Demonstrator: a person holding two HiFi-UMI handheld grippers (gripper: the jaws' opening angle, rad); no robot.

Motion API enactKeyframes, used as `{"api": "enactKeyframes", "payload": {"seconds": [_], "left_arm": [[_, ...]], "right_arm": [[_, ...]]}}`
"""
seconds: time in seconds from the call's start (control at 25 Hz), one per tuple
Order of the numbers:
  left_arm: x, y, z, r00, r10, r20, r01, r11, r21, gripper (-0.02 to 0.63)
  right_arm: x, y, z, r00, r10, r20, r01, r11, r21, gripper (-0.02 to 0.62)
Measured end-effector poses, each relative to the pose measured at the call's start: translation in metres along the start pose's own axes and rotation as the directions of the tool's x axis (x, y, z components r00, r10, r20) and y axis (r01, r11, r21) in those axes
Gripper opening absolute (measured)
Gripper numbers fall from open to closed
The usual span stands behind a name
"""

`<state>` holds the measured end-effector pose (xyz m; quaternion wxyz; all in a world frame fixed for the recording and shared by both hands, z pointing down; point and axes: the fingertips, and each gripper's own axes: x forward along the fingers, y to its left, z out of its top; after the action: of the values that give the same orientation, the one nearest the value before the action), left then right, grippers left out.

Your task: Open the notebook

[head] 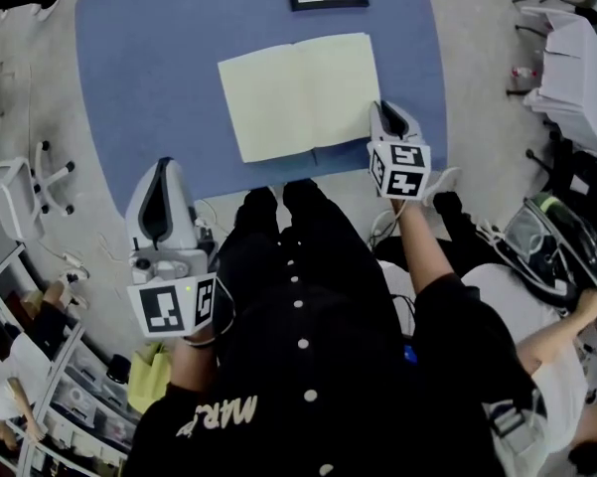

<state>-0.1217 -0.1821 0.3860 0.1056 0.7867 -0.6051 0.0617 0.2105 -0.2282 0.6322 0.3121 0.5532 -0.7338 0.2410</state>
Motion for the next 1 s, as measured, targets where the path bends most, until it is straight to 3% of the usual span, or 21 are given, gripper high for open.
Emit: {"api": "enactKeyframes", "payload": {"seconds": [0.16, 0.2, 0.36, 0.52, 0.72, 1.0], "left_arm": [[-0.001, 0.001, -0.001, 1.000, 0.007, 0.000, -0.007, 1.000, -0.002, 0.002], [-0.002, 0.002, -0.002, 1.000, 0.009, -0.001, -0.009, 1.000, -0.002, 0.002], [-0.006, 0.006, -0.002, 1.000, 0.016, 0.000, -0.016, 1.000, -0.001, 0.002], [-0.009, 0.005, -0.001, 1.000, 0.016, 0.006, -0.016, 1.000, 0.001, 0.002], [-0.016, -0.001, 0.005, 1.000, 0.011, 0.028, -0.012, 1.000, 0.007, 0.002], [-0.026, 0.005, 0.044, 0.996, 0.004, 0.093, -0.007, 1.000, 0.029, 0.002]], "right_arm": [[0.007, 0.005, -0.005, 0.997, -0.071, -0.037, 0.066, 0.991, -0.116, 0.037], [0.009, 0.007, -0.005, 0.995, -0.090, -0.032, 0.084, 0.984, -0.154, 0.005], [0.007, 0.010, -0.004, 0.990, -0.141, 0.001, 0.137, 0.962, -0.235, 0.008], [-0.001, 0.004, 0.000, 0.989, -0.146, 0.027, 0.149, 0.966, -0.213, 0.031], [-0.029, 0.008, 0.034, 0.981, -0.072, 0.181, 0.101, 0.983, -0.154, 0.017], [-0.097, 0.032, 0.123, 0.919, 0.047, 0.390, -0.031, 0.998, -0.047, 0.005]]}}
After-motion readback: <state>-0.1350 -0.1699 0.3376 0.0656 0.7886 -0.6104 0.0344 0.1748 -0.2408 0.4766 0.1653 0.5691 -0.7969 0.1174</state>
